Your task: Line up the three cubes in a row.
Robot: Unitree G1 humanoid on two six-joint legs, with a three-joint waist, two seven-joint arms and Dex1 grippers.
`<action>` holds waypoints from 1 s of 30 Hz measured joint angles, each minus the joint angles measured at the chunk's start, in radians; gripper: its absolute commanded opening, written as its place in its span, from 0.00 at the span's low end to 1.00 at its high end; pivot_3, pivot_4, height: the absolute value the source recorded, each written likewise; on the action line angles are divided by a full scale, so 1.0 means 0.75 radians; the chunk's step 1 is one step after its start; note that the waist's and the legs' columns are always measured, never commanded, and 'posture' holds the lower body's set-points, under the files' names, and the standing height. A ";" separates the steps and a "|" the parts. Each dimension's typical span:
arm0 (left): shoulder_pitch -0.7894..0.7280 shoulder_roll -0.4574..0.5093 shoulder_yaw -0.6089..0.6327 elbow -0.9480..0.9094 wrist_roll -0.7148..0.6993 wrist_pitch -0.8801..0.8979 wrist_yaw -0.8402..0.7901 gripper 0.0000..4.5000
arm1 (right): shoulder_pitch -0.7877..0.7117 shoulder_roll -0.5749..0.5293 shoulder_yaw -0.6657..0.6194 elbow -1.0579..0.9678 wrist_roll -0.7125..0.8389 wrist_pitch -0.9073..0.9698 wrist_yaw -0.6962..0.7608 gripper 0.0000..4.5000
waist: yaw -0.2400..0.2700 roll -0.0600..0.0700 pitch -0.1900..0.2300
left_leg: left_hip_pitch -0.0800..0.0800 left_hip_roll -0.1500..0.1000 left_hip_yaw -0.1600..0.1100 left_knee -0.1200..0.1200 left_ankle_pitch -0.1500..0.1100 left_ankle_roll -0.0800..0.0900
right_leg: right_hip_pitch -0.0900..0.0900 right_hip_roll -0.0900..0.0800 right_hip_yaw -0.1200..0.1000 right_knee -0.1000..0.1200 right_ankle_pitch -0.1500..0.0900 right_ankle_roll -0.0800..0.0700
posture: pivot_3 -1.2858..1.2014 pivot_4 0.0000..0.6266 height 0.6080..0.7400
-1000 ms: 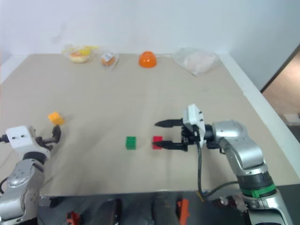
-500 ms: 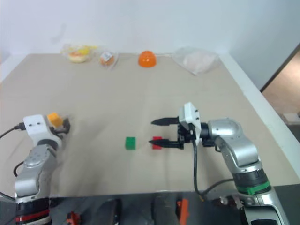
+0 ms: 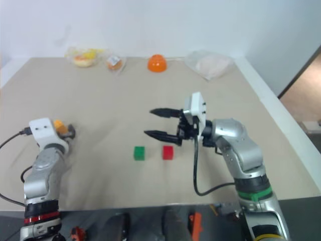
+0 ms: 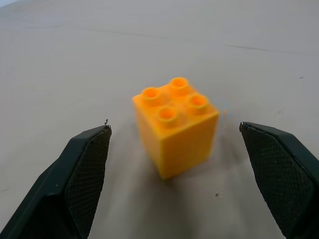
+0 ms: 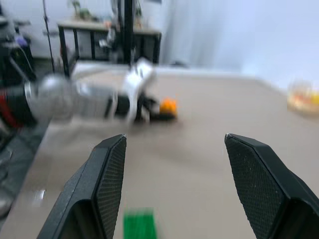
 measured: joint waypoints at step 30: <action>-0.146 -0.049 -0.015 0.172 0.040 -0.054 0.071 0.28 | 0.018 0.024 0.020 0.010 -0.044 -0.008 0.004 0.73 | 0.003 0.000 0.000 | -0.002 -0.001 -0.001 -0.001 0.000 -0.001 | -0.001 0.000 -0.001 -0.001 0.003 0.006 | 0.52 0.24 1.00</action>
